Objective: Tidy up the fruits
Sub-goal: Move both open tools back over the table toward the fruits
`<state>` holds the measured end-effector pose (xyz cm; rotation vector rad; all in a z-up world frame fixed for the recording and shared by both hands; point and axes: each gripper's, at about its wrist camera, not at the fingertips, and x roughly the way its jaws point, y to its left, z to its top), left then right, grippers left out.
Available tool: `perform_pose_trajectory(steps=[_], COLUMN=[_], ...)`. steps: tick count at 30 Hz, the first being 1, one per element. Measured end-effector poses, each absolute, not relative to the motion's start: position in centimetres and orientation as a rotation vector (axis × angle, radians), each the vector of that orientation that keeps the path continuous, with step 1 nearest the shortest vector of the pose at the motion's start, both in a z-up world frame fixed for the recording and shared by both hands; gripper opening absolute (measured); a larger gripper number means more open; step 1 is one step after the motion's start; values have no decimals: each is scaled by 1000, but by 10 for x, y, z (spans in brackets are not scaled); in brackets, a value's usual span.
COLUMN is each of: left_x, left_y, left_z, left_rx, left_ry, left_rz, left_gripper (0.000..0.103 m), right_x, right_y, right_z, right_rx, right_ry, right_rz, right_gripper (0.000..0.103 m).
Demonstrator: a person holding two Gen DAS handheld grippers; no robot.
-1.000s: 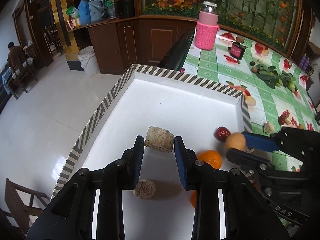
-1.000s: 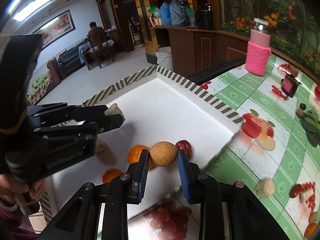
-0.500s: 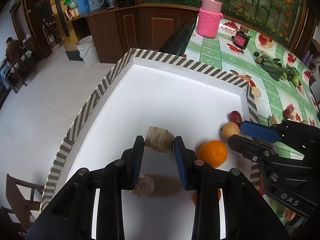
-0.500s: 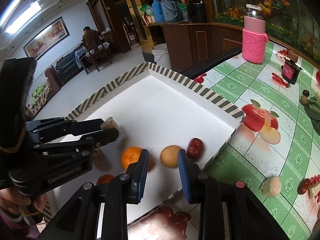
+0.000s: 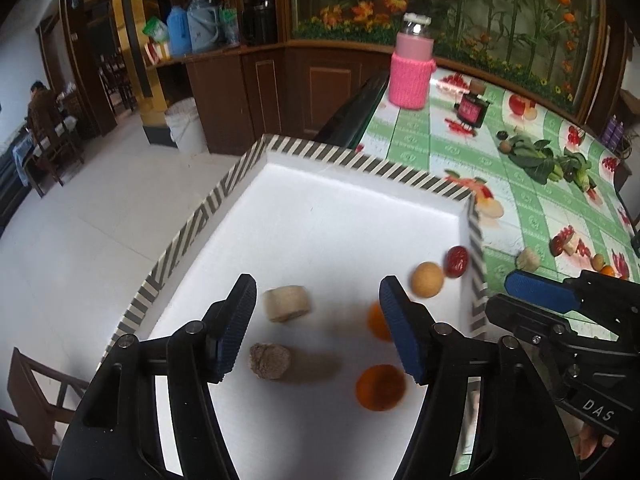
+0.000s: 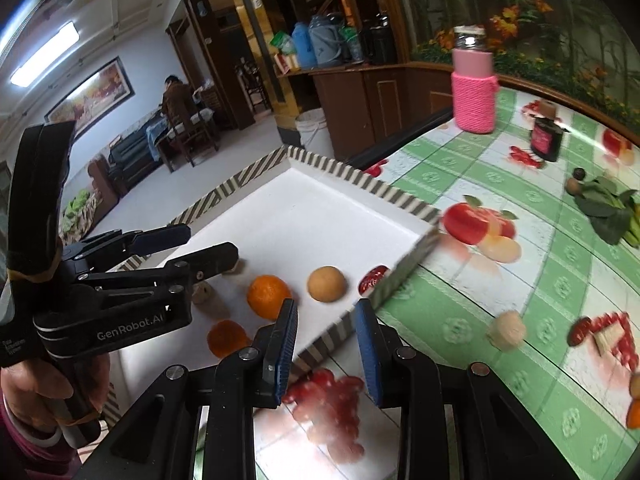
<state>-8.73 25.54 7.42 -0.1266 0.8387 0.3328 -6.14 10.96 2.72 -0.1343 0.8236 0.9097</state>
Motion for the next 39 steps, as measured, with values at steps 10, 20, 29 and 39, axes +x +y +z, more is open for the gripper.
perform_pose_trajectory(steps=[10,20,29,39], left_x=[-87,-75,-64,-38], left_y=[193,140,117,103], left_z=[84,83,73,51], left_rx=[-43,-14,-40,-53], left_ry=[776,773,815,885], left_rz=[254,152,78,42], left_gripper=[65,65,65,65], right_x=[-67,-66,-66,-54], right_y=[50,-18,-85,-130], right_z=[35,29,16,1], right_rx=[-75,-24,34,112], right_ry=[793,794,819,858], right_rz=[813,690,560,487], right_gripper=[29,29,29,30])
